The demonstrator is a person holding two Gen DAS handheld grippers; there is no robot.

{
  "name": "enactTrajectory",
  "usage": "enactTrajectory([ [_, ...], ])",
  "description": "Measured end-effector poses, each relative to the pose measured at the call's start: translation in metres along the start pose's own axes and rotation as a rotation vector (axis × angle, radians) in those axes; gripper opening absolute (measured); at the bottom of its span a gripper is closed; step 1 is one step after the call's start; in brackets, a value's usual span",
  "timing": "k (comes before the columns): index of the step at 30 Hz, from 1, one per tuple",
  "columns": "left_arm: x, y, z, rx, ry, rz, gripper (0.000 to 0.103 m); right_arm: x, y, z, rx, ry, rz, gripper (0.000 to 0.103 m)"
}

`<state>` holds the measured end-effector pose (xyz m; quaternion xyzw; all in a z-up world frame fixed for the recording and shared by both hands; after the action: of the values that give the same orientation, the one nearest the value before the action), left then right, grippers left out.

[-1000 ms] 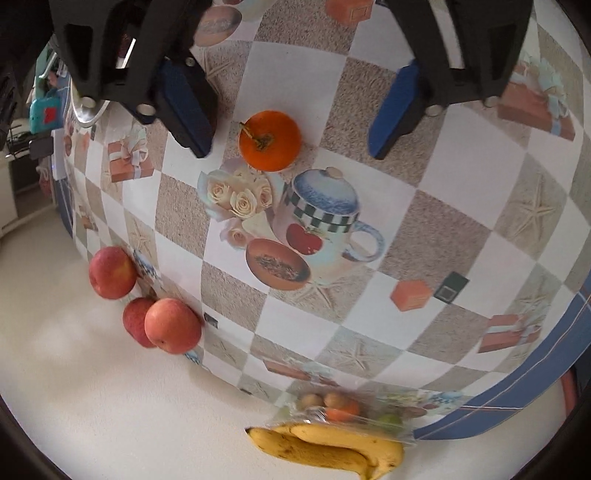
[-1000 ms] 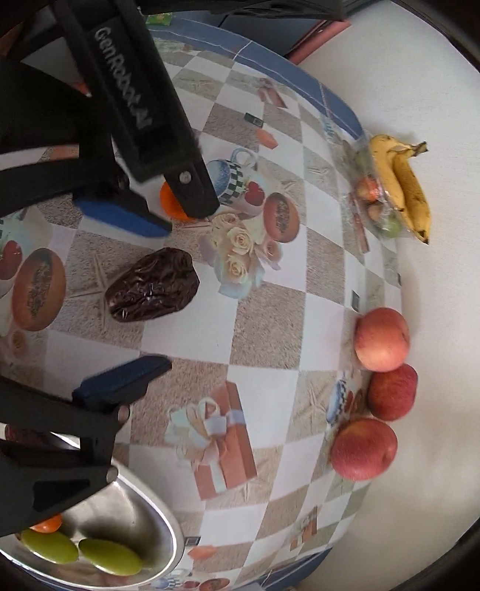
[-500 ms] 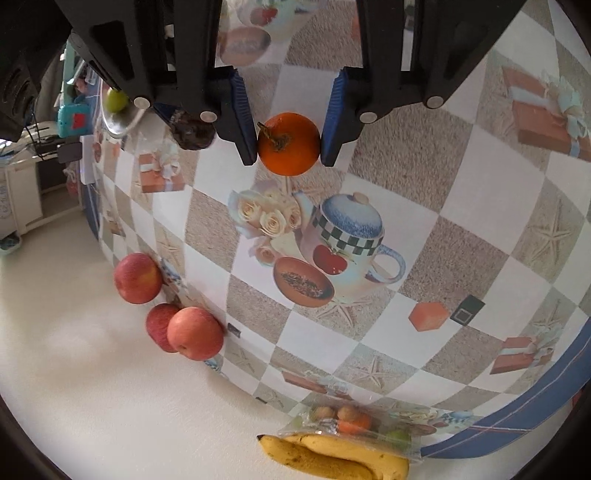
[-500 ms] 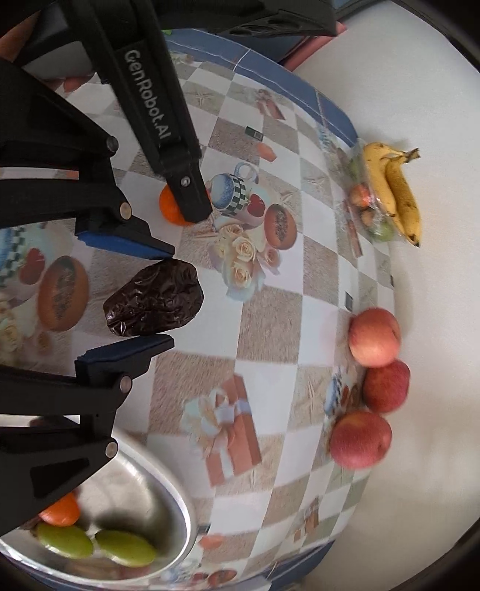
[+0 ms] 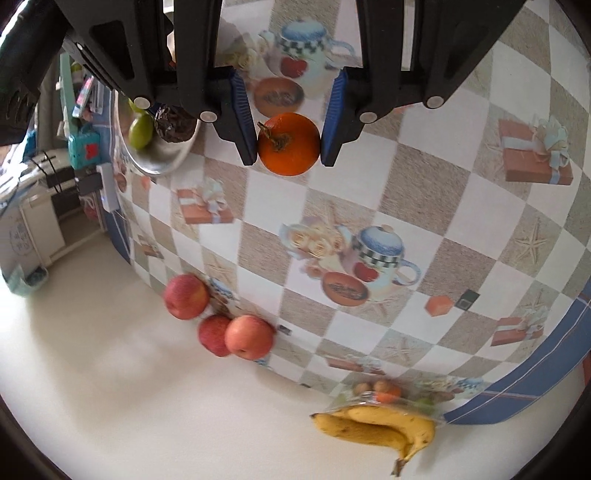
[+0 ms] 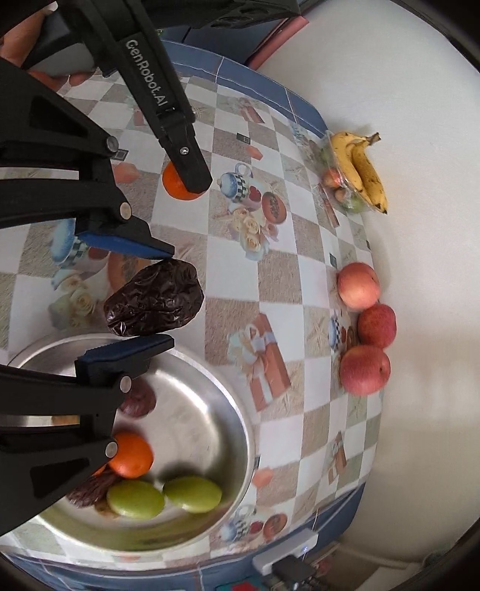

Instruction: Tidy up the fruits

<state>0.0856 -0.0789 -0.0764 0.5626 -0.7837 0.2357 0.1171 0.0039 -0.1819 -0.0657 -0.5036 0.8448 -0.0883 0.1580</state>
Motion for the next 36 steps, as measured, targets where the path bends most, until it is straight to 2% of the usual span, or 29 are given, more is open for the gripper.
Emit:
enactTrajectory([
  [6,0.05,0.02,0.011,-0.032,0.003,0.149,0.038,0.067,0.001,-0.016,0.023,0.05,0.193,0.044],
  [11,0.097,0.044,0.034,-0.097,0.04,0.266,0.038,0.106,0.004,-0.019,0.017,0.064,0.288,0.044],
  [13,0.107,0.052,0.042,-0.124,0.054,0.29,0.037,0.114,0.005,-0.018,0.012,0.066,0.309,0.044],
  [15,0.11,0.057,0.047,-0.143,0.051,0.297,0.04,0.119,0.006,-0.016,0.008,0.084,0.323,0.045],
  [17,0.11,0.058,0.048,-0.152,0.063,0.289,0.042,0.121,0.007,-0.015,0.006,0.065,0.336,0.045],
  [18,0.108,0.057,0.047,-0.151,0.07,0.281,0.047,0.12,0.007,-0.014,0.004,0.061,0.337,0.045],
  [21,0.099,0.055,0.042,-0.142,0.072,0.259,0.054,0.118,0.011,-0.014,-0.002,0.06,0.335,0.047],
  [22,0.095,0.055,0.04,-0.137,0.061,0.252,0.054,0.117,0.013,-0.014,-0.004,0.06,0.332,0.047],
  [23,0.088,0.053,0.038,-0.128,0.036,0.244,0.059,0.116,0.014,-0.014,-0.005,0.06,0.33,0.047],
  [25,0.07,0.05,0.031,-0.1,-0.054,0.22,0.075,0.114,0.018,-0.015,-0.006,0.066,0.323,0.051],
  [27,0.051,0.046,0.025,-0.074,-0.149,0.206,0.094,0.111,0.023,-0.015,-0.006,0.081,0.316,0.073],
  [29,0.031,0.046,0.018,-0.055,-0.241,0.202,0.103,0.109,0.027,-0.015,-0.007,0.085,0.306,0.089],
  [32,0.008,0.049,0.009,-0.055,-0.333,0.189,0.103,0.101,0.033,-0.017,0.003,0.082,0.288,0.093],
  [36,-0.006,0.055,-0.003,-0.053,-0.325,0.175,0.103,0.091,0.041,-0.022,0.005,0.1,0.25,0.095],
])
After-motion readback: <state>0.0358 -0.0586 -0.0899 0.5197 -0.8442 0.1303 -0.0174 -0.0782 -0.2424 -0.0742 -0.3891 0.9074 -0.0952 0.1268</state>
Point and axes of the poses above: each gripper's, at about its wrist camera, not at the fingertips, and z roughly the way its jaws point, x to its right, y to its underside, the point moved 8 cm from there along z, roughly the way its jaws point, and after that the axes turned 9 degrees about -x, right-handed, at the moved point
